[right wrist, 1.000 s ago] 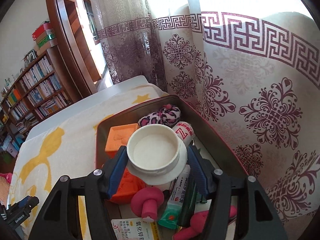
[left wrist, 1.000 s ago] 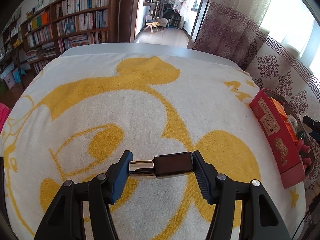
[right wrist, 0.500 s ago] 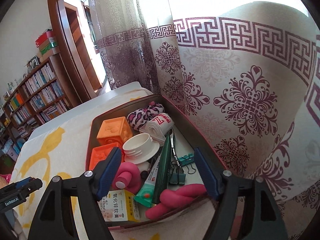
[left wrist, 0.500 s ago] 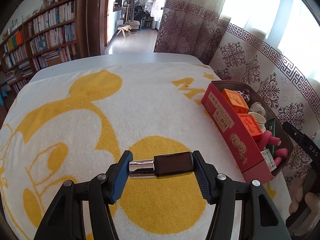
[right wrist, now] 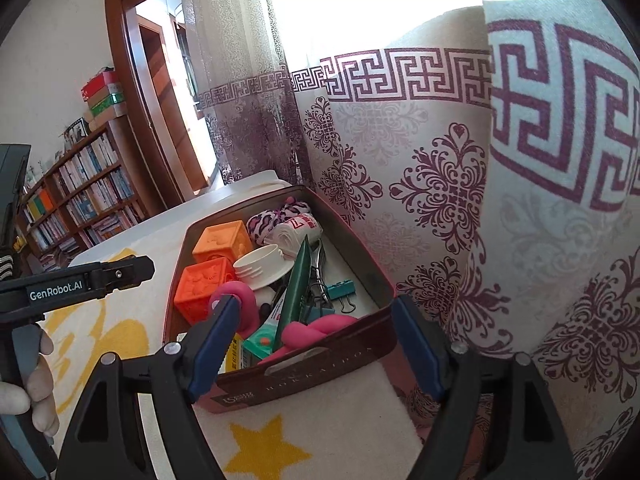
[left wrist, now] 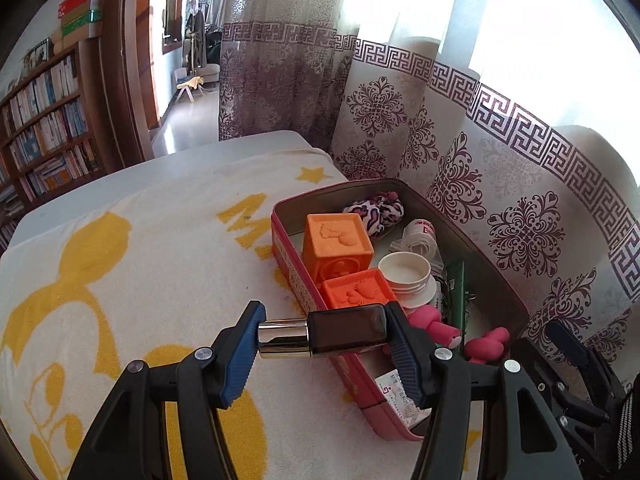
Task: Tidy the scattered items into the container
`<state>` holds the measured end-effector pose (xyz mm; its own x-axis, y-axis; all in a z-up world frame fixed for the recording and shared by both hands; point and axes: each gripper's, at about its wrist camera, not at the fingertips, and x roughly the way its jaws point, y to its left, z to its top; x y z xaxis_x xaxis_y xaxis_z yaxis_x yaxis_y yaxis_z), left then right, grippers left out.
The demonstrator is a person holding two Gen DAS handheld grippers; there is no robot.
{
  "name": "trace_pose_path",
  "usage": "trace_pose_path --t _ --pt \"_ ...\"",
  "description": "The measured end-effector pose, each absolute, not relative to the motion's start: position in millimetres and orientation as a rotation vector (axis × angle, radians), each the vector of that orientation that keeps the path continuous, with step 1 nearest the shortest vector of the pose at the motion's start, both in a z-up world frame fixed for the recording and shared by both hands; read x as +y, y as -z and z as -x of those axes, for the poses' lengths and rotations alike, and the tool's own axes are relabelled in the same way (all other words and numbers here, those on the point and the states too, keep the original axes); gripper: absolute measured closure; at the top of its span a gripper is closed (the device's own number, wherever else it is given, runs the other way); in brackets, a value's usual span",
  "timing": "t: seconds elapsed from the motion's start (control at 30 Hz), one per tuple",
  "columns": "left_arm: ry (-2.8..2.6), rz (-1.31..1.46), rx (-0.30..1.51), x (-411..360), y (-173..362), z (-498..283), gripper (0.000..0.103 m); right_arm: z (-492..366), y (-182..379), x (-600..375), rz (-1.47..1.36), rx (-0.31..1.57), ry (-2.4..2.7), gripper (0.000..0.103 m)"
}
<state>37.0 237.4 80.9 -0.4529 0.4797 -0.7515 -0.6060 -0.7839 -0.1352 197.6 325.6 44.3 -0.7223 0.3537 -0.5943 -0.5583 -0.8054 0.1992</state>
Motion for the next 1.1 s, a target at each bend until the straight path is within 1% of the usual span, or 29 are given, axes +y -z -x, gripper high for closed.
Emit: trace_pose_path --t 0.17,0.57,0.6,0.63,0.67,0.7,1.1 --pt "-2.208 1.056 0.219 266.0 -86.7 -34.7 0.041 -208.3 -34.6 332.3 0.751 0.564 -2.459 0.022" --pt "-2.133 1.052 0.192 299.4 -86.8 -23.2 0.04 -210.2 -28.6 333.1 0.759 0.579 -2.46 0.022" --pt "-2.125 1.05 0.195 301.2 -86.4 -23.2 0.039 -209.5 -27.8 332.3 0.763 0.58 -2.462 0.022" --pt "-2.127 1.051 0.197 302.1 -86.0 -23.3 0.028 -208.7 -27.0 331.5 0.768 0.58 -2.463 0.022" --pt "-2.137 1.049 0.197 301.6 -85.7 -23.9 0.014 -207.9 -26.3 330.7 0.774 0.581 -2.464 0.022" --pt "-2.152 1.038 0.192 299.5 -85.8 -25.0 0.012 -207.2 -25.8 330.0 0.779 0.581 -2.465 0.022" --pt "-2.307 0.932 0.223 260.5 -91.9 -38.5 0.012 -205.6 -21.9 314.8 0.831 0.571 -2.467 0.02"
